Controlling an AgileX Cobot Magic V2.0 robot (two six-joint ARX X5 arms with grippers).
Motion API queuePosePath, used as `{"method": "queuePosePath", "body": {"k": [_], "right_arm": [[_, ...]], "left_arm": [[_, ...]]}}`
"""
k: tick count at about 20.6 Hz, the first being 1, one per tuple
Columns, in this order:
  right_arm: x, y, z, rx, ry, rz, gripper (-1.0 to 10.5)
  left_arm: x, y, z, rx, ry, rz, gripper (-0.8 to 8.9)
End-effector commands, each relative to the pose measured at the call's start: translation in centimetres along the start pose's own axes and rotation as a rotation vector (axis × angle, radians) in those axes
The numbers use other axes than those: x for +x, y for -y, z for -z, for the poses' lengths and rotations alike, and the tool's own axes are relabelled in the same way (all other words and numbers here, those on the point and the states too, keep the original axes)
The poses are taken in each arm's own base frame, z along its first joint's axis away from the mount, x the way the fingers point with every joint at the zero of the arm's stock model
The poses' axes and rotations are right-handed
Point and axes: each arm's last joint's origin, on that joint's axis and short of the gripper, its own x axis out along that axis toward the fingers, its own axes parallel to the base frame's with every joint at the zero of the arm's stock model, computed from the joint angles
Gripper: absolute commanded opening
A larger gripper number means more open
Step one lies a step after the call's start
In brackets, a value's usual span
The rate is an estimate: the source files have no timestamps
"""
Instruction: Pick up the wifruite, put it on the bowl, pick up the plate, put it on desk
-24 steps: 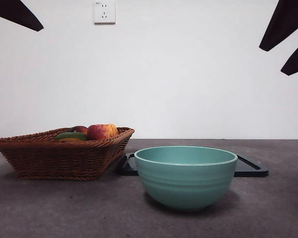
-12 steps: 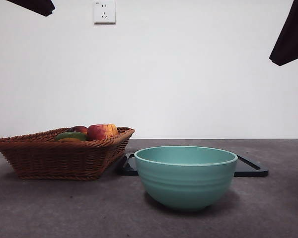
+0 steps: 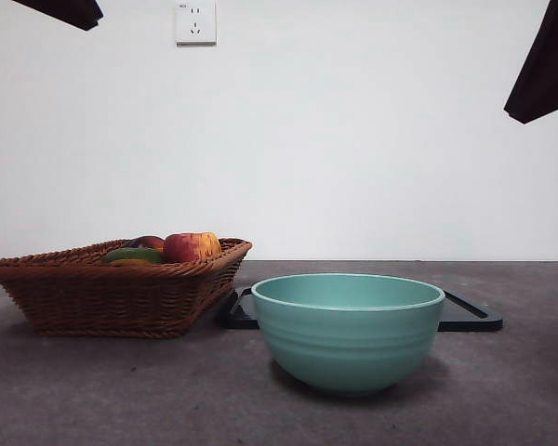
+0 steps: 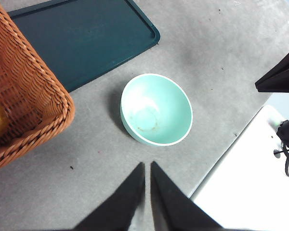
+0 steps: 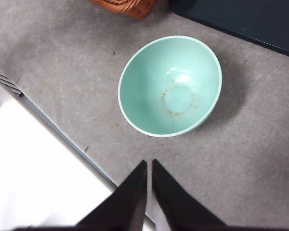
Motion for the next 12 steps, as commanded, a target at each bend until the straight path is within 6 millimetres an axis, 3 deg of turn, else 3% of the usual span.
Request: {"method": "queuePosePath", "body": {"k": [1,5,9,12], "right_arm": [[-0.1,-0.3,-0.4,-0.023,0.013,-0.008,0.1],[-0.1,-0.3,-0.4,-0.023,0.013,-0.008,0.1],[-0.1,-0.3,-0.4,-0.023,0.013,-0.008,0.1],[-0.1,-0.3,-0.4,-0.023,0.013,-0.008,0.1]], "left_arm": [[-0.2,0.2,-0.3,0.025,0.016,0.009,0.16],[-2.4,0.4,-0.7,0.131,0.175,-0.050,0.16],[-7.7,0.4,-1.4,0.365,0.553,-0.257,0.16],[-10.9,0.8,-0.2,0.428,0.751,-0.444,0.16]]}}
